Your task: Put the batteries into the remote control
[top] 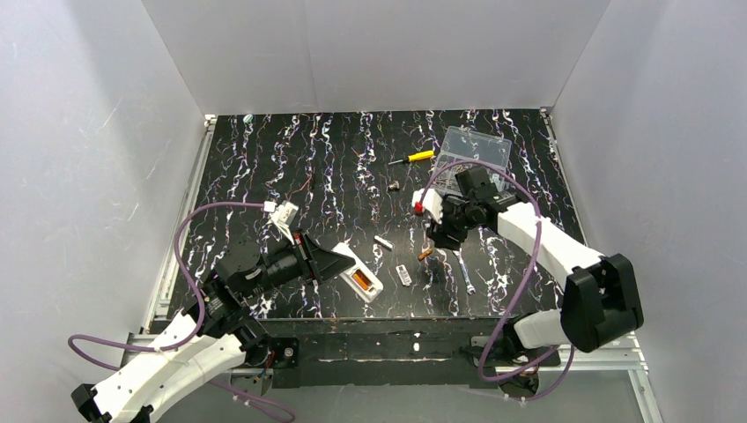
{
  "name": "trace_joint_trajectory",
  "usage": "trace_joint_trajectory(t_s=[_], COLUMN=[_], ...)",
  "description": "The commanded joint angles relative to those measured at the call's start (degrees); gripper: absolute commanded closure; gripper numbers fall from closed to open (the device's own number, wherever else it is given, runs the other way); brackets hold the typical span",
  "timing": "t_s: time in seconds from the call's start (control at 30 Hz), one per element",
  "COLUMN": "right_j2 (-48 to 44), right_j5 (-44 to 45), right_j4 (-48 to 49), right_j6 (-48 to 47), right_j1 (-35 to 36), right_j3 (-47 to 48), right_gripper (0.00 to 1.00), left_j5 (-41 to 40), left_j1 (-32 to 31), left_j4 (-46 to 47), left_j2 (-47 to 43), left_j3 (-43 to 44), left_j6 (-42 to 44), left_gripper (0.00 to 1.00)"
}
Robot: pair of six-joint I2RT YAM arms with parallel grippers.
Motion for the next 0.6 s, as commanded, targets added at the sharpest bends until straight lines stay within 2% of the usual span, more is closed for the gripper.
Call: trace_joint_trajectory(t_s=[0.0,0.17,0.27,0.57], right_j2=[4.45,6.04,6.58,9.44], right_j5=[-5.93,-11.8,-9.61,-5.7], right_j4=[-8.96,-3.1,0.33,2.6], right_j6=[-24.0,-27.88,-29.2,-34.82], right_j1=[-0.16,-0.07,0.25,2.64], right_j3=[0.75,-2.0,-3.13,-3.08], right_gripper=[0.37,0.41,0.42,0.48], left_j5=[0.11,-0.81,-0.96,-2.45], left_j1=[-0.04,-0.03,-0.02,-0.01], left_j4=[4.12,5.59,5.13,5.31], left_j2=[-1.0,-1.59,-2.15,-3.62], left_j3=[0.11,-1.03,-1.13,-2.59], left_j6=[-0.33,-0.73,-0.52,-0.08], left_gripper=[1.0,1.0,1.0,1.0])
